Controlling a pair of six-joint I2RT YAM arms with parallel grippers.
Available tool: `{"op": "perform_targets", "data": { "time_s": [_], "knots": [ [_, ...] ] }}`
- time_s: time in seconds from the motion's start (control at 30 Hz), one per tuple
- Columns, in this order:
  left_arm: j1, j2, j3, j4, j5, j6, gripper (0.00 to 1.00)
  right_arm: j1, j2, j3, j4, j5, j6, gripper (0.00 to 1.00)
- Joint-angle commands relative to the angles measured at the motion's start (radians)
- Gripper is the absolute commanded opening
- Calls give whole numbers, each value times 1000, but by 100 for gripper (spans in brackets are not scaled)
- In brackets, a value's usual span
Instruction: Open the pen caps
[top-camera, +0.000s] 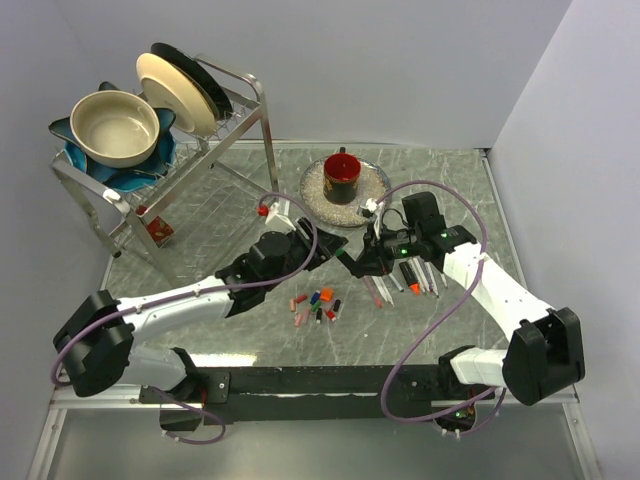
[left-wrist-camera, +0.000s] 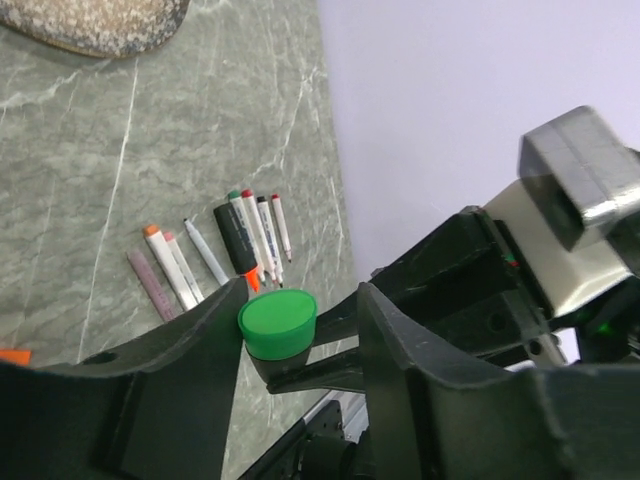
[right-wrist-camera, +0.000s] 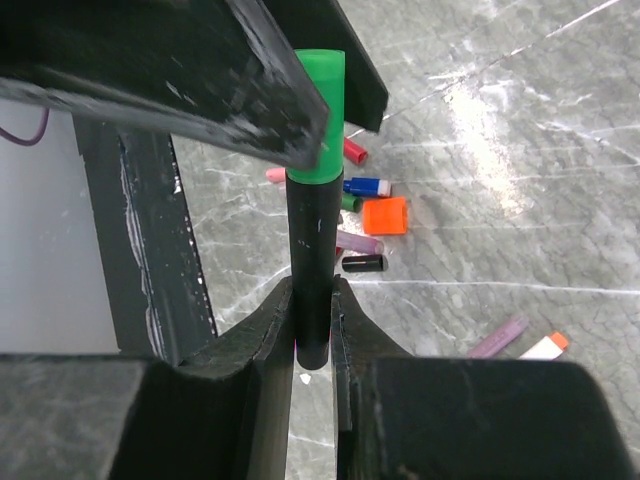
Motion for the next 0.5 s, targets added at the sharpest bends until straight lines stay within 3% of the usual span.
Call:
{"op": "perform_targets", "data": {
  "time_s": [0.0,0.07,0.17,0.23,0.27,0.33,0.37,0.47],
  "knots": [
    [-12,27,29,69,55,-46,44,1,11,24,33,3,14,0],
    [-12,25,29,65,48,-50,36,3,11,24,27,3,7,0],
    [-12,16,23,72,32,-49,1,3,12,27,8,0,-22,0],
    [-12,13,14,97,47,-46,1,6,15,29,-10,-37,-42,1],
    [-12,16,11,111,61,-46,1,9,18,30,-12,-46,-47,19],
    [-13,28,0,164,96,-46,1,16,29,41,-34,-60,-65,30],
    [-16,39,-1,178,106,-46,1,19,31,41,-35,-66,-66,41],
    [-25,56,3,220,129,-43,1,16,28,38,-29,-74,-55,51]
  ]
}}
